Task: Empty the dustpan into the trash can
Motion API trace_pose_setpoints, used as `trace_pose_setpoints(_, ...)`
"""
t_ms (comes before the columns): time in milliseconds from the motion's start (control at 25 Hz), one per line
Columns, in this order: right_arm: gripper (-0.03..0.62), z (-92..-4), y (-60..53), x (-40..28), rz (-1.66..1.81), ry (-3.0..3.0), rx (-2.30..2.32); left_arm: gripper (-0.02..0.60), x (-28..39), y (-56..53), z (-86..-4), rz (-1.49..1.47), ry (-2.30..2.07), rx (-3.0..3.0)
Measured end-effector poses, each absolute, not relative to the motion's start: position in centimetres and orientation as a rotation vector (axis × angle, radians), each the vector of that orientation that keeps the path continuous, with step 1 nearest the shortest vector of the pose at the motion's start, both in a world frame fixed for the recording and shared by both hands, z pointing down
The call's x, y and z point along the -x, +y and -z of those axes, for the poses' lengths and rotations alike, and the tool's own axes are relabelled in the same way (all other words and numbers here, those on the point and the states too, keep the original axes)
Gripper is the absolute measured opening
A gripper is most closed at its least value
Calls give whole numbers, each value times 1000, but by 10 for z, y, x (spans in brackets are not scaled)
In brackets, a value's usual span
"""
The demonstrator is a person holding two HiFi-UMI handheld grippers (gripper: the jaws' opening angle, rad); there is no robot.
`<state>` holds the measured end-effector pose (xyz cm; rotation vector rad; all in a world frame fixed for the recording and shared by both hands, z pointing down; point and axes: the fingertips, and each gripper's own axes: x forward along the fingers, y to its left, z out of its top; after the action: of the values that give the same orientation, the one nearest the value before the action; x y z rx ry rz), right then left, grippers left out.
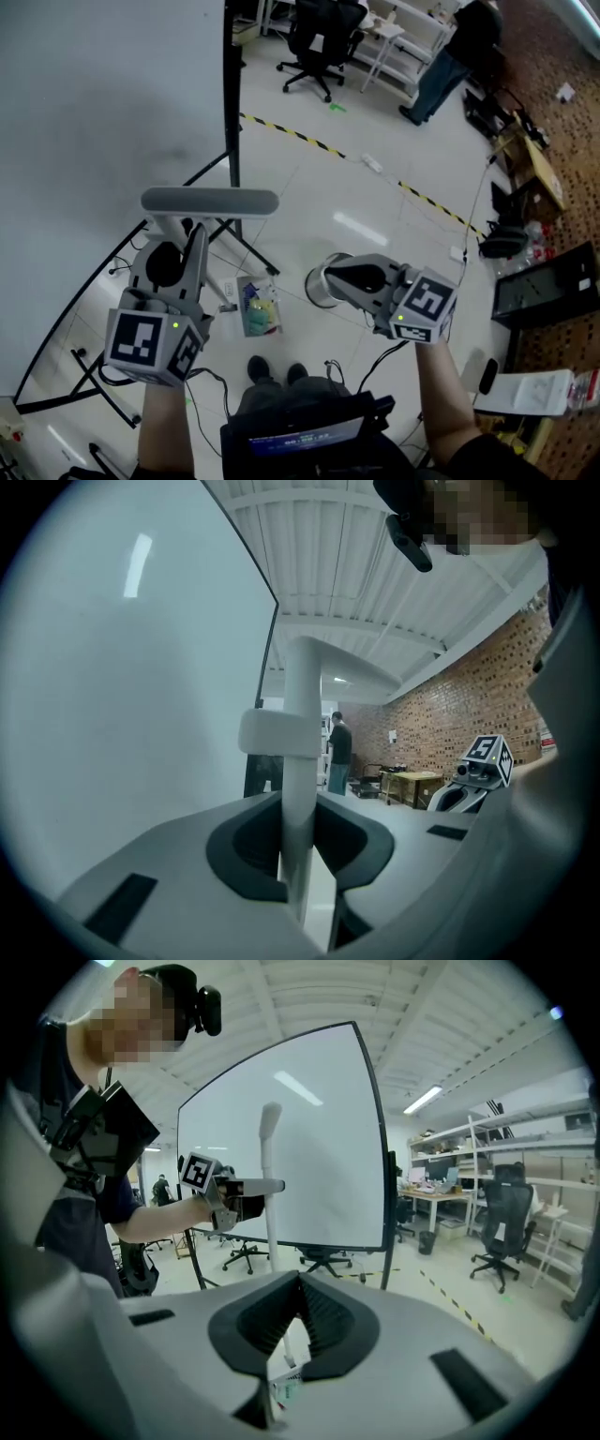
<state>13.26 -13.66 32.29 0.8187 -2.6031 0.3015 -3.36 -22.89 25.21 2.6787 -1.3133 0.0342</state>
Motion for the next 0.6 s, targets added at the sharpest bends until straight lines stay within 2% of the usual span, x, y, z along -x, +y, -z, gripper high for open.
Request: trace_pose_setpoints(600, 17, -324, -132, -180, -335, -2611, -961, 58, -19, -256, -245, -68, -1210, -2743)
